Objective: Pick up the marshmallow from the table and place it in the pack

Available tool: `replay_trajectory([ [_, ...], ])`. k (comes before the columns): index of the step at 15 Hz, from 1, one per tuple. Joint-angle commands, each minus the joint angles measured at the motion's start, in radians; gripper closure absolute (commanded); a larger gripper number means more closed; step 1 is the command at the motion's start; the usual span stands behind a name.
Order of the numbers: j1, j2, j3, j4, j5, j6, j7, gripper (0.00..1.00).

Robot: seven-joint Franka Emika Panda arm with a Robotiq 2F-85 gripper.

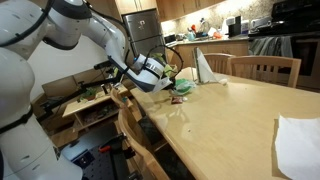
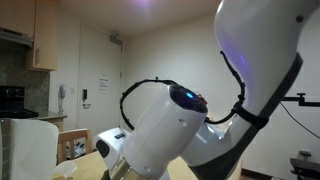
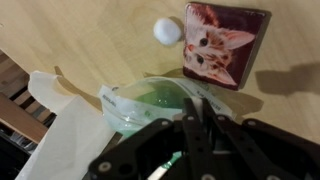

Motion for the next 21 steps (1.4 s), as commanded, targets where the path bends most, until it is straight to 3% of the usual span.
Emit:
replay_trajectory([
  [1, -0.015, -0.033, 0.017, -0.036, -0.035, -0.021, -0.011, 0.91],
  [9, -0.038, 0.043, 0.002, 0.041, 0.001, -0.004, -0.007, 0.9],
  [19, -0.073, 0.179, -0.024, 0.22, 0.052, 0.062, -0.01, 0.9],
  [21, -0.059, 0.149, -0.01, 0.181, 0.04, 0.018, 0.0, 0.9],
])
